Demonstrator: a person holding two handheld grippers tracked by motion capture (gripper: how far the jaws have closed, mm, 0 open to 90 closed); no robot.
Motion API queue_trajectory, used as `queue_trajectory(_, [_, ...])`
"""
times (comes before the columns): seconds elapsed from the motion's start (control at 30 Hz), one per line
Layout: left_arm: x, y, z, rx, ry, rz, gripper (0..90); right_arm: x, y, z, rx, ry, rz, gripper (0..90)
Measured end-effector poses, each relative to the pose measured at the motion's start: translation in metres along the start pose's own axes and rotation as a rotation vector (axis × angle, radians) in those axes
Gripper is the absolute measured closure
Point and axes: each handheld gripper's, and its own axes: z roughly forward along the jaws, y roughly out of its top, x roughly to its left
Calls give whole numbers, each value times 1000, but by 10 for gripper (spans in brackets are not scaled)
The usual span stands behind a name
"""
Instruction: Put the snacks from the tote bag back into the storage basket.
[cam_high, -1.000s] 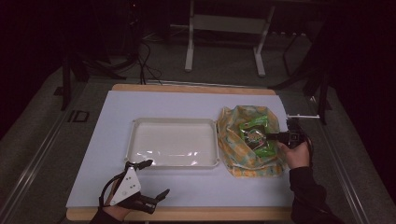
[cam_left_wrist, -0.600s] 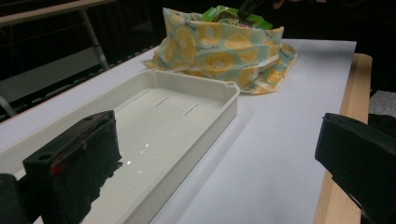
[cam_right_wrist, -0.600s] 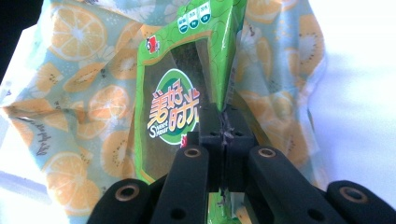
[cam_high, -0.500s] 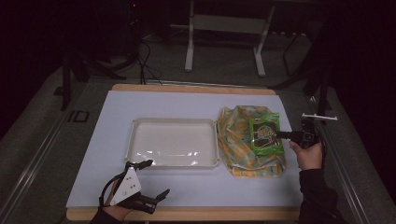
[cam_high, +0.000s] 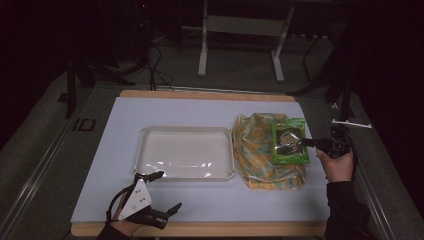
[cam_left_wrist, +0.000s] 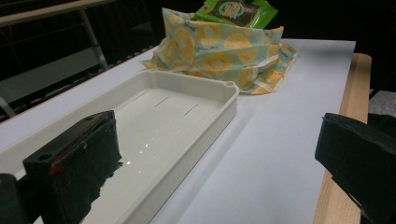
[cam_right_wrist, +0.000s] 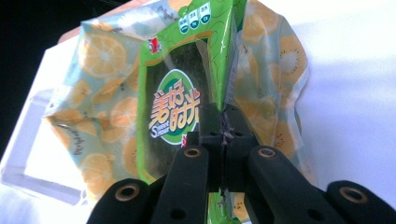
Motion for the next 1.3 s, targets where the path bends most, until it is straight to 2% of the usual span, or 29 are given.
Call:
queue_trajectory(0.1, [0,0,0,-1,0,1,4,1,3,-5,-8,20,7,888])
queue_trajectory(0.7, [0,0,0,-1,4,1,3,14,15,-28,-61,40,-3,887])
queue_trajectory(0.97, [-1,0,1,1,-5,2,3,20,21,-33,-72,50,-9,888])
queue_trajectory(1.3, [-1,0,1,-9,-8,6,4,34,26,-35,-71,72,-26,887])
